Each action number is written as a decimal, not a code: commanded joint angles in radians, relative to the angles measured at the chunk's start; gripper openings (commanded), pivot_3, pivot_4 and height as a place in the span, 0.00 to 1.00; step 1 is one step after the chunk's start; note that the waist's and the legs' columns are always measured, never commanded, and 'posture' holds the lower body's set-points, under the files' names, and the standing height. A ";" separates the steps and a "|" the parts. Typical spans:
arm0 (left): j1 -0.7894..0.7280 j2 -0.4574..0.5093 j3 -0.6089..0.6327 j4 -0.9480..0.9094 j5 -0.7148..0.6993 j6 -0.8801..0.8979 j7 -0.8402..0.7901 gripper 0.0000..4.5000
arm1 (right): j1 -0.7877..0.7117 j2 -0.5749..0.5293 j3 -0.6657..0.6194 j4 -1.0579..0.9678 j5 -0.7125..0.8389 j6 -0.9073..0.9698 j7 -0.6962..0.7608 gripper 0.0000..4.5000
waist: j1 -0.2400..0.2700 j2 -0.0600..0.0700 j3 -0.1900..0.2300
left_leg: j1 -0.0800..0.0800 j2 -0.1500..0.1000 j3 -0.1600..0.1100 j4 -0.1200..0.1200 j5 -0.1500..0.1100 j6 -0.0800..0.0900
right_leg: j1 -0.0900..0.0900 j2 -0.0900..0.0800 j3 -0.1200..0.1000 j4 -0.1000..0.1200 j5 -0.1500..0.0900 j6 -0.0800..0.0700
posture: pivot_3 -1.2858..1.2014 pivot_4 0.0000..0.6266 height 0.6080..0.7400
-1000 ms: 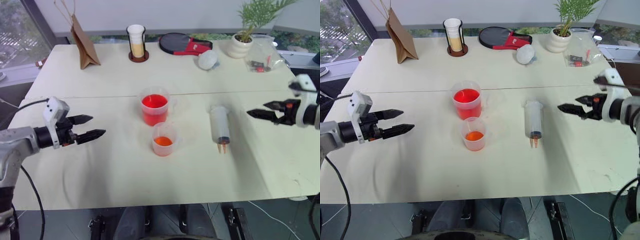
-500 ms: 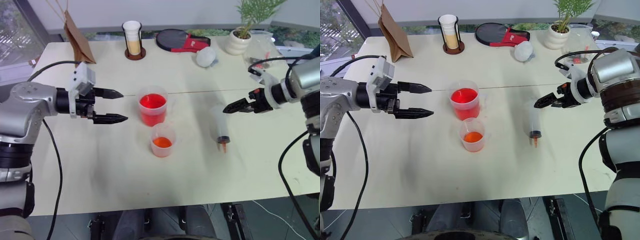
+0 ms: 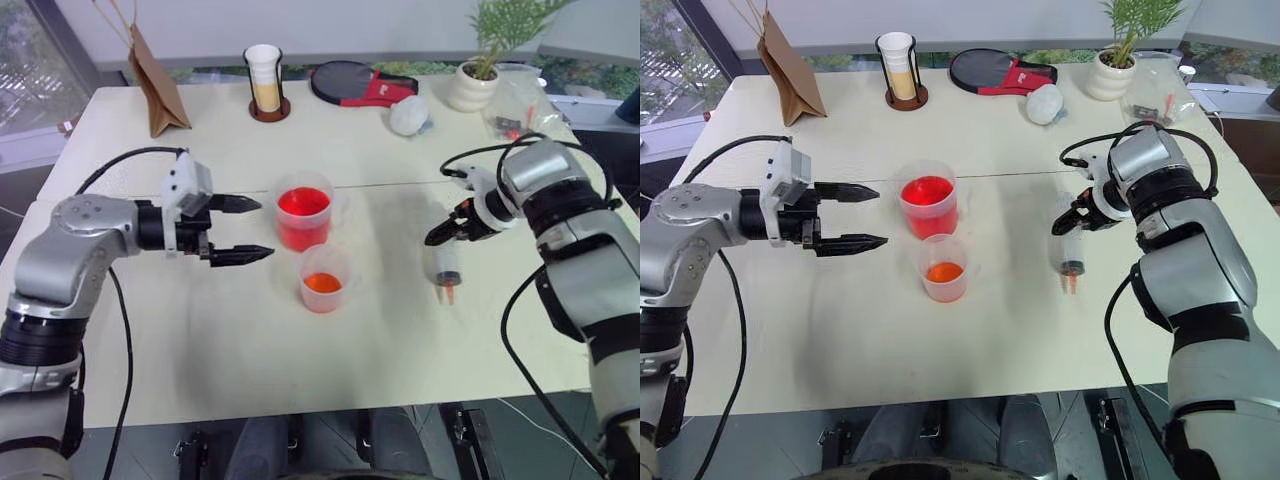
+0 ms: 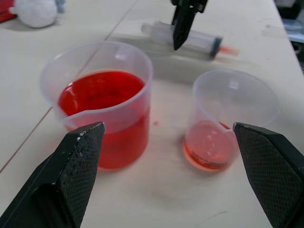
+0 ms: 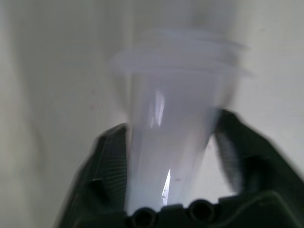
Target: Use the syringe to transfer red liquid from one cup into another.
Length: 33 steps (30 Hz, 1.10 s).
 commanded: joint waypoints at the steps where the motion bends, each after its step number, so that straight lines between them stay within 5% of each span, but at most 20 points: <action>1: 0.012 0.015 0.051 -0.036 -0.014 -0.010 0.011 1.00 | -0.025 0.023 -0.033 0.027 -0.019 0.010 0.001 0.32 | -0.003 0.000 0.000 | 0.000 0.000 0.000 0.000 0.000 0.000 | 0.000 0.000 0.000 0.000 0.000 0.000 | 0.52 0.24 1.00; 6: -0.001 0.030 0.074 0.035 0.013 -0.044 0.006 1.00 | -0.135 0.008 -0.175 0.031 0.029 0.071 -0.002 0.32 | -0.004 0.003 0.002 | 0.001 0.000 0.000 -0.001 0.001 -0.001 | -0.001 0.001 0.000 0.001 0.000 0.000 | 0.52 0.24 1.00; 10: -0.093 0.033 0.100 0.198 0.026 -0.090 0.002 1.00 | -0.223 -0.005 -0.467 -0.096 0.167 -0.316 -0.019 0.32 | -0.003 0.003 0.002 | 0.001 -0.001 0.002 -0.002 0.001 -0.001 | -0.002 0.001 0.000 0.001 0.000 0.000 | 0.52 0.24 1.00; 15: -0.259 0.033 0.066 0.424 0.071 -0.152 -0.061 1.00 | -0.196 0.085 -0.676 -0.313 0.351 -0.441 0.045 0.32 | -0.001 0.001 0.001 | 0.001 -0.001 -0.001 -0.003 0.001 -0.002 | -0.001 0.002 -0.001 0.001 0.000 0.000 | 0.52 0.24 1.00; 23: -0.469 0.035 0.014 0.671 0.167 -0.222 -0.157 1.00 | 0.127 0.396 -0.656 -0.603 0.382 -0.781 -0.026 0.32 | -0.003 -0.003 -0.001 | 0.002 -0.002 -0.001 -0.001 0.002 -0.002 | 0.001 0.001 -0.001 0.003 0.000 0.000 | 0.52 0.24 1.00; 33: -0.559 0.020 0.016 0.617 0.154 -0.165 -0.213 1.00 | 0.216 0.471 -0.563 -0.514 0.312 -0.980 0.002 0.32 | -0.011 -0.002 0.000 | 0.002 -0.002 -0.002 -0.002 0.002 -0.004 | 0.000 0.001 -0.001 0.003 0.000 0.000 | 0.52 0.24 1.00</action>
